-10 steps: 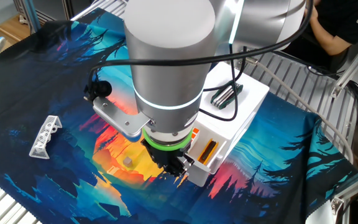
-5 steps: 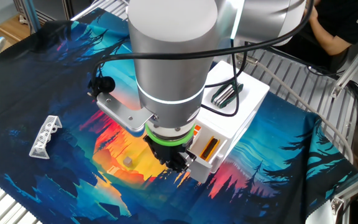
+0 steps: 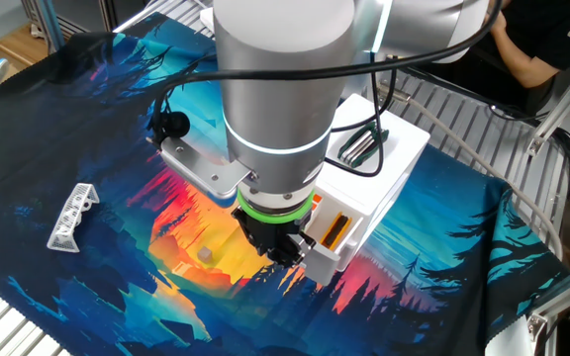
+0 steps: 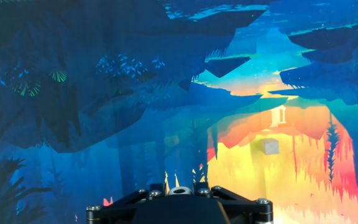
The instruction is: Grasp the handle and close the drawer
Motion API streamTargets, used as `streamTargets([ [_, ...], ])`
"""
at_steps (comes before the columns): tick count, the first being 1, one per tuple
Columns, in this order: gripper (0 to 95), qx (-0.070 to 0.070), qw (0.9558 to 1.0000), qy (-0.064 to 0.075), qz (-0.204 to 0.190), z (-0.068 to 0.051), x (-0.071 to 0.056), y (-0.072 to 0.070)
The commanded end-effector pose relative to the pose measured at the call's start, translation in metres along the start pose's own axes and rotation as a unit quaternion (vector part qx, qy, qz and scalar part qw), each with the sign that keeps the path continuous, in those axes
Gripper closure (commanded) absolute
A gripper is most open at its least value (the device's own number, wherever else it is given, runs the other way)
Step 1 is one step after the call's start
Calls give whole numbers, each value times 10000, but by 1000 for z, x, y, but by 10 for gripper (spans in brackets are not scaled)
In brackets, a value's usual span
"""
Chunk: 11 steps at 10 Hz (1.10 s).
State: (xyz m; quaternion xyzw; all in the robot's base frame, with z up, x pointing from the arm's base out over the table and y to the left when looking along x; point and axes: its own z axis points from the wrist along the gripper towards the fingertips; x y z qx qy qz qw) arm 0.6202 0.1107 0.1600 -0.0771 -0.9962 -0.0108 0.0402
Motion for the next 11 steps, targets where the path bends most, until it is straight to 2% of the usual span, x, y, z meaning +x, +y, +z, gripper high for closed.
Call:
streamTargets([
  [1,950,2,10000,20,7,0,0,0],
  [11,950,15,10000,55,3,-1,8,3],
])
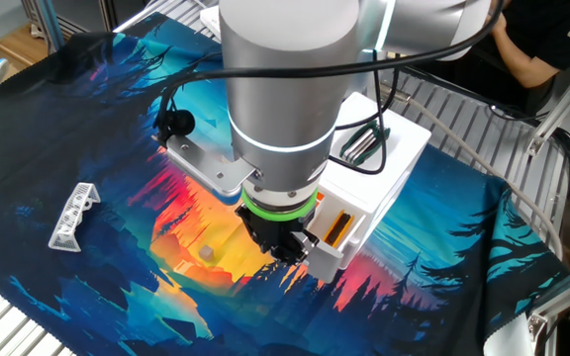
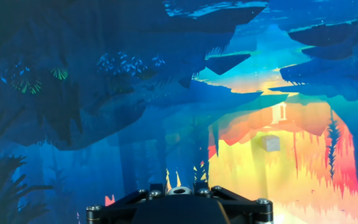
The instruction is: Grasp the handle and close the drawer
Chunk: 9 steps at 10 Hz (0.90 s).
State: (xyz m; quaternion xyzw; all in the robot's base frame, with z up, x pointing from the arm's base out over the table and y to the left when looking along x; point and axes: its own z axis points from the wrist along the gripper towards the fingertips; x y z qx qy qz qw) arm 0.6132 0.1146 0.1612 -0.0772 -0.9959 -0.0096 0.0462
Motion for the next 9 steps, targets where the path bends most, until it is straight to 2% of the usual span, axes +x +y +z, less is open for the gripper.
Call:
streamTargets([
  [1,950,1,10000,-5,-5,0,2,0],
  [9,950,9,10000,28,2,3,7,-2],
])
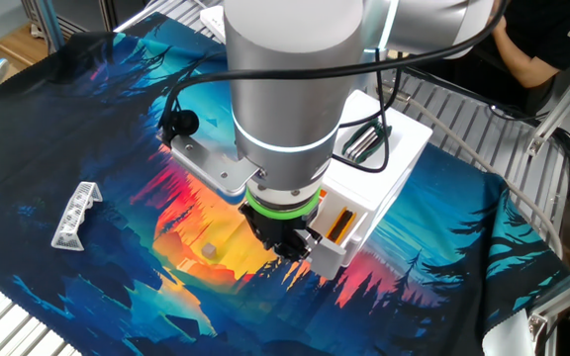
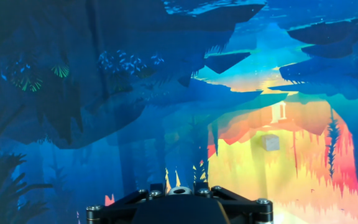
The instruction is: Grasp the handle and close the drawer
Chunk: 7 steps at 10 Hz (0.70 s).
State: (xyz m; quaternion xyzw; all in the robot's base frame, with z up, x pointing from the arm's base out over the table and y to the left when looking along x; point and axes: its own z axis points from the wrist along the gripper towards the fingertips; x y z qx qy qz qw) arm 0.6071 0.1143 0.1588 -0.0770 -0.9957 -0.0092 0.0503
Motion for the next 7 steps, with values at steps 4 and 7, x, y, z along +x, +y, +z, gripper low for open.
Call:
streamTargets([
  [4,950,6,10000,3,-79,0,1,0],
  [7,950,6,10000,3,-69,0,1,0],
])
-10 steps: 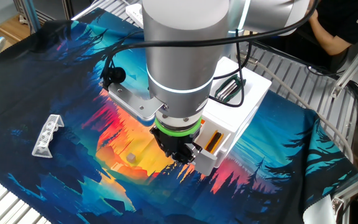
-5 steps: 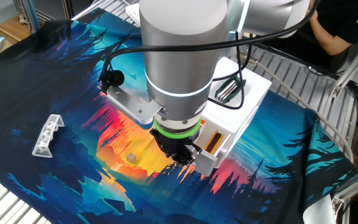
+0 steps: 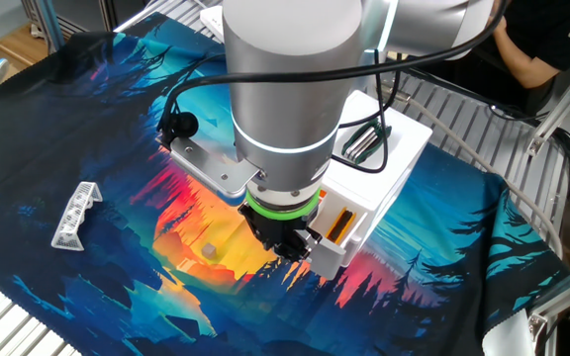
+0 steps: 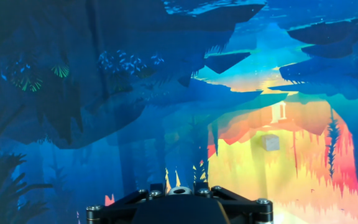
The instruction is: Grasp the handle and close the drawer
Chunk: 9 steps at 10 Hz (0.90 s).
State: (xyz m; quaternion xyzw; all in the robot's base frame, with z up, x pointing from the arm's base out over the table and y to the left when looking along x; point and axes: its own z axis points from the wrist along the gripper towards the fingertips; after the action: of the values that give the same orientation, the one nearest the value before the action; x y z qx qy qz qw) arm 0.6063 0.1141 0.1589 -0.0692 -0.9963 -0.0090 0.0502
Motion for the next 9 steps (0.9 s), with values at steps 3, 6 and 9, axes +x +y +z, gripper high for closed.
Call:
streamTargets([
  [3,950,-6,10000,9,10,0,1,0],
  [6,950,-6,10000,7,32,-1,3,1],
  [9,950,39,10000,15,47,-3,8,6],
])
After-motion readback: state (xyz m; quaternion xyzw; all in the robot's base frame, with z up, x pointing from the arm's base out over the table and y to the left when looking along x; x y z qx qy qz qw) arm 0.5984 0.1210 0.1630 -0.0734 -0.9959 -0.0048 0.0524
